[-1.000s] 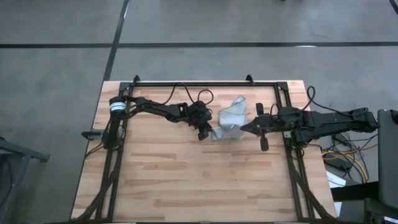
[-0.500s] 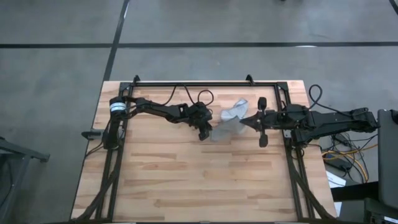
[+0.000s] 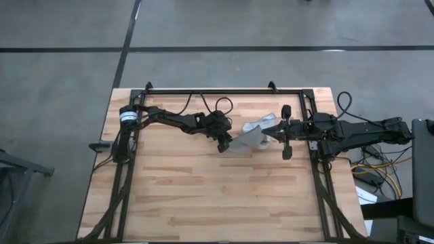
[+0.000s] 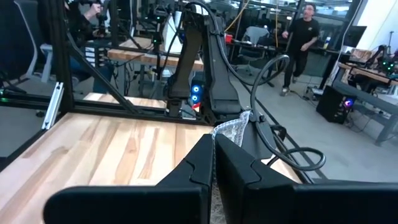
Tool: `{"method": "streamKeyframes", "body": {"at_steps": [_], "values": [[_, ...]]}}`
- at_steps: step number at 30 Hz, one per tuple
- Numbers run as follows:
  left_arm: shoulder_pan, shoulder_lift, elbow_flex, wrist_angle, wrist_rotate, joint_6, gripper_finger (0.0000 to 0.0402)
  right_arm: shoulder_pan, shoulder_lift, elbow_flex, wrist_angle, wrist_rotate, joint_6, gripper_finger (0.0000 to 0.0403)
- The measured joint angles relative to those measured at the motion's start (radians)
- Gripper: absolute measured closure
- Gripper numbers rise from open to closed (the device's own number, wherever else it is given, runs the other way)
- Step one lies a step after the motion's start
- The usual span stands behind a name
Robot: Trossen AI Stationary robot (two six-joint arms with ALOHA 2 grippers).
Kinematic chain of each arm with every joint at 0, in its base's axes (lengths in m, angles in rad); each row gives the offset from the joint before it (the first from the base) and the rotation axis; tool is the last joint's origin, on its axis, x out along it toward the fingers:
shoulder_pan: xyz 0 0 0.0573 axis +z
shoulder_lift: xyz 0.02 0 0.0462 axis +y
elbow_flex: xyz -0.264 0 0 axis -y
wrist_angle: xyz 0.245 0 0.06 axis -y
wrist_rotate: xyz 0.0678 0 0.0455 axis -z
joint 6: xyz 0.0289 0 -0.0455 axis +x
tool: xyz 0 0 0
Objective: Fold microfiber towels
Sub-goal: Fold the gray on the table
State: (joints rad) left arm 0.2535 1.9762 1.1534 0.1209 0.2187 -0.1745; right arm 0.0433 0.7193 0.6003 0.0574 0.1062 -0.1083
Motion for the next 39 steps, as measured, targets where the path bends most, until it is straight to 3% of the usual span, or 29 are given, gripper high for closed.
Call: {"method": "streamKeyframes", "body": {"at_steps": [6,21,33,39], "values": [[0.000,0.000,0.000,0.035,0.103,0.006,0.0319,0.000,0.000,0.000,0.001,-0.001,0.001,0.0394],[-0.010,0.001,-0.010,0.020,0.098,0.006,0.0319,0.000,-0.004,0.000,0.065,0.002,-0.026,0.0394],[-0.028,0.001,-0.012,0.016,0.098,0.006,0.0319,0.000,-0.006,0.000,0.163,0.079,-0.098,0.0394],[-0.029,0.001,-0.013,-0.064,0.098,0.006,0.0319,0.000,-0.005,0.000,0.162,0.114,-0.110,0.0394]]}}
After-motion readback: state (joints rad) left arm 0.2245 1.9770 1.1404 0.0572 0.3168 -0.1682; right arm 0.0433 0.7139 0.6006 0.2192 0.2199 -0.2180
